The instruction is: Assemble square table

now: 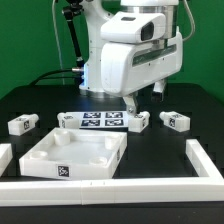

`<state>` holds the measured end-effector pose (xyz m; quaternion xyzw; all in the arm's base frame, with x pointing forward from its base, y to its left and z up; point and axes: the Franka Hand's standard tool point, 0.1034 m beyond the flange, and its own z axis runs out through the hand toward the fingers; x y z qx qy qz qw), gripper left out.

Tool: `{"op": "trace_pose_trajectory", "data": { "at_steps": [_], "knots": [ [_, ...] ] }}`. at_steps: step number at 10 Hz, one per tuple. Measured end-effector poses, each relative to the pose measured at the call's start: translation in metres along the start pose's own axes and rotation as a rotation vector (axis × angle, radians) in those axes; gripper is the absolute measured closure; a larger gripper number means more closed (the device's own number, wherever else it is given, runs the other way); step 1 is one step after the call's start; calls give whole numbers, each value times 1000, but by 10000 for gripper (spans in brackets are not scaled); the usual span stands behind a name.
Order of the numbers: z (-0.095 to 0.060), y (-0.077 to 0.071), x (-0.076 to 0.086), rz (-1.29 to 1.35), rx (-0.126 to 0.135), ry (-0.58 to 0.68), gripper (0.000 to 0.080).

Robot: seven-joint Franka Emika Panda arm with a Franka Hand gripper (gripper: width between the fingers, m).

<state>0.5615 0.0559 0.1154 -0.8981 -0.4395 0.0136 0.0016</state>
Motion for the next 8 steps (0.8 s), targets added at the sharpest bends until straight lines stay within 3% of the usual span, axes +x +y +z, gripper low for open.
{"op": "trace_pose_trajectory", "data": {
  "at_steps": [8],
  "knots": [
    [0, -1, -5, -47, -4, 1, 150]
  ]
}}
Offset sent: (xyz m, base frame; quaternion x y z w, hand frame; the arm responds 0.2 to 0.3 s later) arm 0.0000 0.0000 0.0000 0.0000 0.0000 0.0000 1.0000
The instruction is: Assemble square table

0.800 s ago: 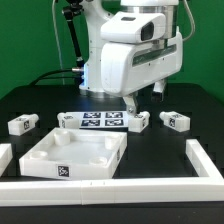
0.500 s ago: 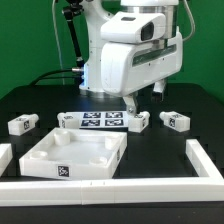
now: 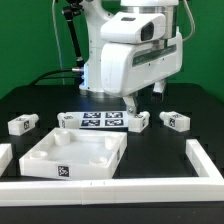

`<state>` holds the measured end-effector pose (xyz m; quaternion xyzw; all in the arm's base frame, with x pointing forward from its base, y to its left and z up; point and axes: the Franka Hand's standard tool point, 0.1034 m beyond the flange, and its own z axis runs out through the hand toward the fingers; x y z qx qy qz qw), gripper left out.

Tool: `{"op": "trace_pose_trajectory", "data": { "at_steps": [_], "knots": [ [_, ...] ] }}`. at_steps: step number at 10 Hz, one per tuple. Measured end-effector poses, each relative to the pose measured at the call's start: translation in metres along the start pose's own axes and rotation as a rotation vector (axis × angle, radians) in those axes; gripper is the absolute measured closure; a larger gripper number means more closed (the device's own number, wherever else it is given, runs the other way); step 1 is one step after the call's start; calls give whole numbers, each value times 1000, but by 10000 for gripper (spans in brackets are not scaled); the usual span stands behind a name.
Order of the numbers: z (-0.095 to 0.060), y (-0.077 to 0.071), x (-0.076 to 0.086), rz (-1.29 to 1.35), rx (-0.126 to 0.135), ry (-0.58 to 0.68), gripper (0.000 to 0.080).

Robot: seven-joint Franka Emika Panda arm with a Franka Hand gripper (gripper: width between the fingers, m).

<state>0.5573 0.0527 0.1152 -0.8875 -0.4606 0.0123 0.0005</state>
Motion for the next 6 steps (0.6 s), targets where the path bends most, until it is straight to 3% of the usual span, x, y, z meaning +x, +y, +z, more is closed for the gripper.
{"op": "trace_pose_trajectory", "data": {
  "at_steps": [1, 4, 6],
  "knots": [
    [0, -17, -29, -118, -5, -3, 150],
    [14, -51, -92, -368, 13, -13, 150],
    [25, -54, -117, -586, 19, -9, 150]
  ]
}}
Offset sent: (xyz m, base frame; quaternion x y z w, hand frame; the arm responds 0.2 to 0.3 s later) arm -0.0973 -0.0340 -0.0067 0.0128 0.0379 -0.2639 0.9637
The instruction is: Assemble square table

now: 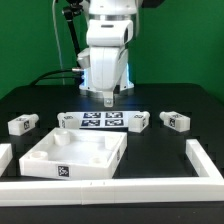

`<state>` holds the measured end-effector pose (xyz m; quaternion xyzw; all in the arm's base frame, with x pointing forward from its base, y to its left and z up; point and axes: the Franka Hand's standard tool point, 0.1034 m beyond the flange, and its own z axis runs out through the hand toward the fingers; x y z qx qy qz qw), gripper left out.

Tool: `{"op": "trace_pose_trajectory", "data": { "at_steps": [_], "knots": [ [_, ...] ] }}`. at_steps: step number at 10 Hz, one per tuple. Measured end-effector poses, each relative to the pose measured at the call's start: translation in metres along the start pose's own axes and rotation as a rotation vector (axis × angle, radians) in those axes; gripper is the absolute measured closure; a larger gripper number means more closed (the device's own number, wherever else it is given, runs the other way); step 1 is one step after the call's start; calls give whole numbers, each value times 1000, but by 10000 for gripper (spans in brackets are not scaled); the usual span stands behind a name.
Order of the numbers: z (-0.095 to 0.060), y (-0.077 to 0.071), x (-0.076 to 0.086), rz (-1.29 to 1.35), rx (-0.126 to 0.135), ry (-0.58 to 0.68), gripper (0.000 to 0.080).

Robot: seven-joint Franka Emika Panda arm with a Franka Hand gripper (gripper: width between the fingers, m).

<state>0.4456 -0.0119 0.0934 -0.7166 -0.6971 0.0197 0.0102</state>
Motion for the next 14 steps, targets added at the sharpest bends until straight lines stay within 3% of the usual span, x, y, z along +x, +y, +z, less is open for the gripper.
{"op": "trace_pose_trajectory", "data": {
  "at_steps": [4, 5, 6, 7, 9, 11, 13, 14],
  "knots": [
    [2, -1, -6, -38, 6, -1, 150],
    [7, 1, -26, 12, 12, 2, 150],
    [17, -1, -43, 75, 42, 14, 150],
    [31, -1, -50, 128, 88, 37, 150],
    [55, 7, -55, 156, 115, 53, 150],
    [74, 11, -48, 168, 91, 55, 150],
    [75, 10, -48, 169, 86, 54, 150],
    [75, 10, -48, 169, 87, 54, 260]
  ]
}}
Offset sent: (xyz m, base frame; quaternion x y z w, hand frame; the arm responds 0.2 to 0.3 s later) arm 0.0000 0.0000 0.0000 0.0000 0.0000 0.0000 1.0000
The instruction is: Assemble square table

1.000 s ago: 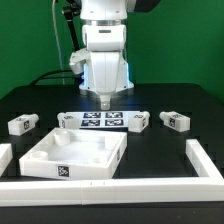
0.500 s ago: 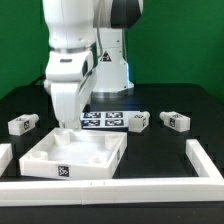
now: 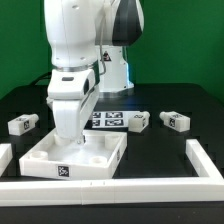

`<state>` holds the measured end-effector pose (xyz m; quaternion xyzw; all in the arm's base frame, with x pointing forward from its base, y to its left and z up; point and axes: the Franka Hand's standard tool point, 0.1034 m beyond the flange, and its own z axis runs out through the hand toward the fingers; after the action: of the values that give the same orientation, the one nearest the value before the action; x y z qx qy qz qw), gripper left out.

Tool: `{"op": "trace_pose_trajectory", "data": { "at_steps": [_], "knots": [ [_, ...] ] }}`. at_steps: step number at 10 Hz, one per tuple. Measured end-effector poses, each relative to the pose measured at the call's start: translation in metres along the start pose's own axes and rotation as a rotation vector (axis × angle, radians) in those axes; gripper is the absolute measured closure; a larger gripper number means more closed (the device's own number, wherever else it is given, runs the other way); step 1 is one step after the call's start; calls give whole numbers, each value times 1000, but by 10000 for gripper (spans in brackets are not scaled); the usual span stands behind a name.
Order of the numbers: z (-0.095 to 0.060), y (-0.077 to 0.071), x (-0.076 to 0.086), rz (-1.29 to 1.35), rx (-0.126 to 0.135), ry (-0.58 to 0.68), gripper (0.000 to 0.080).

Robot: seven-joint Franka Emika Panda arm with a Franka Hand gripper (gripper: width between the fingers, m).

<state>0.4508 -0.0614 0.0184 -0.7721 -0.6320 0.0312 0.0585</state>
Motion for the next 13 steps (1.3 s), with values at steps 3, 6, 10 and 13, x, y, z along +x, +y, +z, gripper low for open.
{"op": "trace_pose_trajectory", "data": {
  "at_steps": [3, 6, 10, 13],
  "knots": [
    [0, 0, 0, 1, 1, 0, 609],
    [0, 0, -1, 1, -2, 0, 740],
    [0, 0, -1, 1, -2, 0, 740],
    [-4, 11, 25, -109, -69, -12, 738]
  ]
}}
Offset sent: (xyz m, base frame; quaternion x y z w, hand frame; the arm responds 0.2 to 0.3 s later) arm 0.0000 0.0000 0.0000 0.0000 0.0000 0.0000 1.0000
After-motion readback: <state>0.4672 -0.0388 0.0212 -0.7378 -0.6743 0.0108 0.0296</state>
